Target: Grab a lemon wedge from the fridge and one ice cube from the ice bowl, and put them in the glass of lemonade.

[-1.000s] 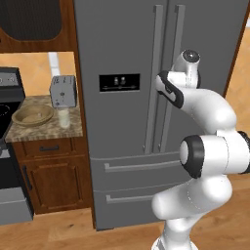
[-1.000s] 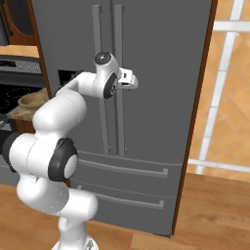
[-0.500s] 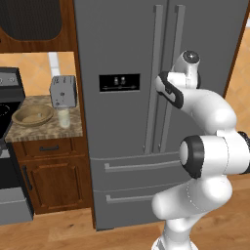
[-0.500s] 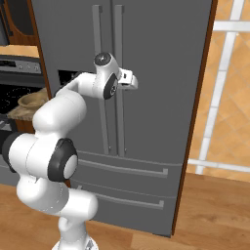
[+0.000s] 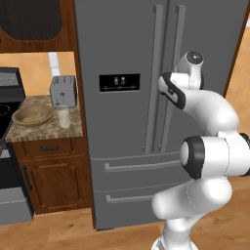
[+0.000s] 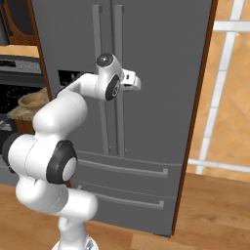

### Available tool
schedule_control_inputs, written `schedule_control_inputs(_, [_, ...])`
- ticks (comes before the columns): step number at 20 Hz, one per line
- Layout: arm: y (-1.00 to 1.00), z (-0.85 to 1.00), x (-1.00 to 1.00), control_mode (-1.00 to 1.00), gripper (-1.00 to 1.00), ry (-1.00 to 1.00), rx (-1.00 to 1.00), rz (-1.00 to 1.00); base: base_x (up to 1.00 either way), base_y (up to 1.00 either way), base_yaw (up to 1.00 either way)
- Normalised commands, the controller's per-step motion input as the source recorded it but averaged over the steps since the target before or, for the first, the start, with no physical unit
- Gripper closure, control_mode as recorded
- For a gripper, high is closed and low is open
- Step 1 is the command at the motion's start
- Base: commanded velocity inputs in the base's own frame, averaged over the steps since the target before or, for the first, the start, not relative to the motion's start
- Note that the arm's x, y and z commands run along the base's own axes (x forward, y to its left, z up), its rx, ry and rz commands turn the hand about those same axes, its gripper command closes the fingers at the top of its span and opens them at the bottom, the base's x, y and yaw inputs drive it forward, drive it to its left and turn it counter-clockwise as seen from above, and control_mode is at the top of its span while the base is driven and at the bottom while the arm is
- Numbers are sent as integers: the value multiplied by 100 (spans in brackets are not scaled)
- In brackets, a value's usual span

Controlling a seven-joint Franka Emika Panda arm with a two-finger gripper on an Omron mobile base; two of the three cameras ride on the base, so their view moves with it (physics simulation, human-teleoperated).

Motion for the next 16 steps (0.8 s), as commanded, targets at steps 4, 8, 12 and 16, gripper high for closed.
schedule_control_inputs(4, [-81,0,-48,-100,100,-18,3,-14,0,0,0])
schedule_control_inputs(8, [-91,0,-62,-100,100,-19,7,-16,0,0,0])
schedule_control_inputs(12, [-100,6,-90,-100,100,-15,13,-16,0,0,0])
schedule_control_inputs(16, [-100,30,-96,-100,100,-3,17,-17,0,0,0])
